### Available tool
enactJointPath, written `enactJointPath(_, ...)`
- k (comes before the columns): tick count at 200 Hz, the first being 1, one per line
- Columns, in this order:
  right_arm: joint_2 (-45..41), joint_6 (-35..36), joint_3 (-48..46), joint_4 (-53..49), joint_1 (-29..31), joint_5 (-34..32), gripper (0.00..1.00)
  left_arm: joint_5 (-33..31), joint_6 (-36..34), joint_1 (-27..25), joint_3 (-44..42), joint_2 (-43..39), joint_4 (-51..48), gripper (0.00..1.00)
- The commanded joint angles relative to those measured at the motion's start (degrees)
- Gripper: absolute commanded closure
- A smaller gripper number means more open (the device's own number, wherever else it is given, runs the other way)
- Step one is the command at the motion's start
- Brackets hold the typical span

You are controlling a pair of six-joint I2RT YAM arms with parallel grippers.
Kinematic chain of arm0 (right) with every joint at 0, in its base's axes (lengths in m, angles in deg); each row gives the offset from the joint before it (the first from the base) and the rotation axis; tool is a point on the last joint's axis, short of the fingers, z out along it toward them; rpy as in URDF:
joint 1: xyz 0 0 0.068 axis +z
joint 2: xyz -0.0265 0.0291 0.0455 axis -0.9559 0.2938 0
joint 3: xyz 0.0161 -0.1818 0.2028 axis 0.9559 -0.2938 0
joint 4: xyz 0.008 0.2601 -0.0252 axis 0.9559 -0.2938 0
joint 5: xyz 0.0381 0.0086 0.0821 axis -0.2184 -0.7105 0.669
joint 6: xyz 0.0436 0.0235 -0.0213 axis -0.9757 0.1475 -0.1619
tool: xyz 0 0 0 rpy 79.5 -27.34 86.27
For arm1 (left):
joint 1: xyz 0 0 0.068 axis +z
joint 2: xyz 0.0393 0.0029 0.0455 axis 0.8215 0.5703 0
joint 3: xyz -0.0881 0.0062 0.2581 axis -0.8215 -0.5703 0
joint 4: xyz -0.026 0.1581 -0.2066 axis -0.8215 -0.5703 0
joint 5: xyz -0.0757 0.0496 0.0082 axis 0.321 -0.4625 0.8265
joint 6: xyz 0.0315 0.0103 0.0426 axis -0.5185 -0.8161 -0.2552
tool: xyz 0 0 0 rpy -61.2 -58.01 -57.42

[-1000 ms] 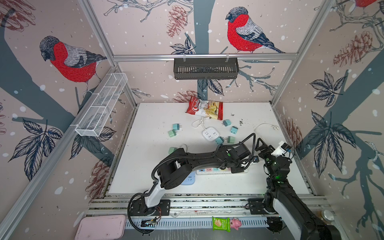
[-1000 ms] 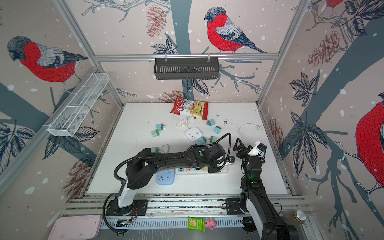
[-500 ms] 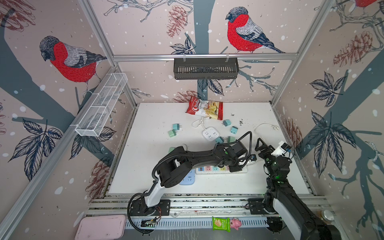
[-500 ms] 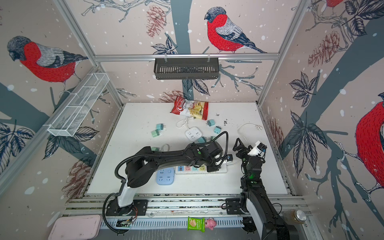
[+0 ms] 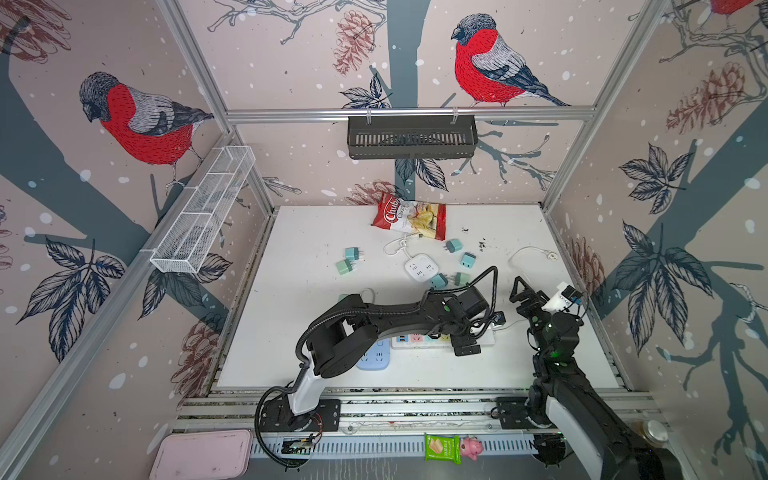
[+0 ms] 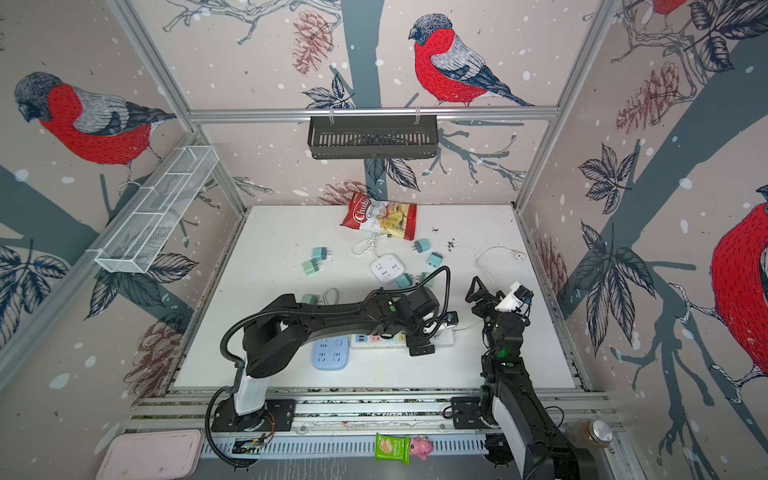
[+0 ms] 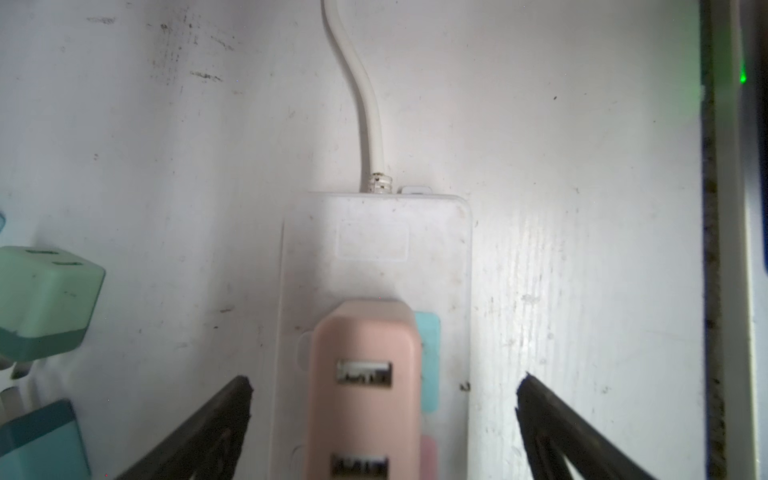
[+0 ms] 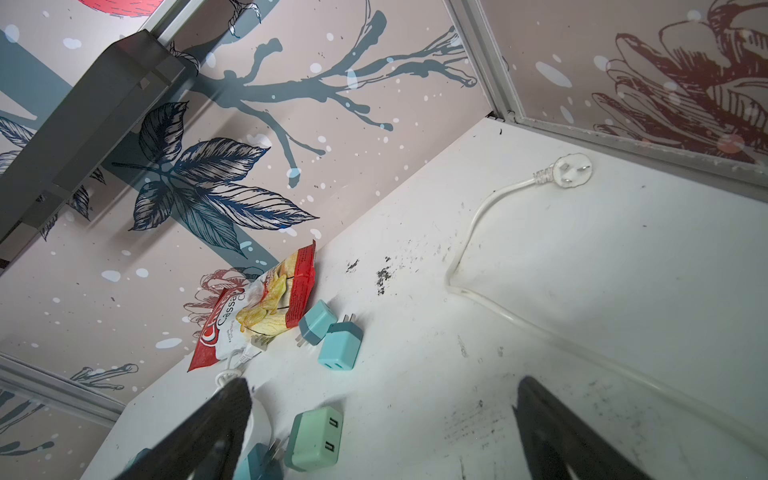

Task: Insert the plug
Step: 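Open the left gripper and lift it off the inserted pink adapter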

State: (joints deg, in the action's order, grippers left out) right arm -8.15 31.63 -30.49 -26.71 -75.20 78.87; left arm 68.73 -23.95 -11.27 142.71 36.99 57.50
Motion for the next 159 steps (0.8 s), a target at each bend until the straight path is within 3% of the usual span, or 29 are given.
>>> enactJointPath(1,0.2,0.1,-2.0,1.8,0.0,0.0,0.00,-1.7,-0.9,-0.7,-3.1,-4.0,5.0,0.02)
enactJointPath(52,1.7,-1.3,-0.8,-0.3,-0.1,-1.3,0.01,-7.7,2.0,-0.8,-16.5,-18.2,21.6,0.02)
enactJointPath(100,7.3,-2.4,2.8,-4.4,-0.9,-0.1,0.00,-33.6,8.0,0.7,-37.9,-32.8,52.5,0.02)
enactJointPath(108,8.3,-2.4,3.3,-4.6,-1.0,0.3,0.00,-34.7,10.2,2.3,-41.1,-34.6,56.8,0.02)
enactJointPath(122,9.5,-2.4,3.8,-4.3,-1.1,1.4,0.00,-34.2,16.9,5.5,-42.3,-37.7,54.7,0.02)
enactJointPath(143,10.3,-1.7,4.0,-4.1,-1.1,1.7,0.00,-32.5,26.1,9.8,-39.6,-40.6,44.0,0.02)
enactJointPath(159,10.6,-1.6,4.4,-4.7,-1.1,2.7,0.00,-32.3,29.4,11.5,-42.3,-42.6,44.5,0.02)
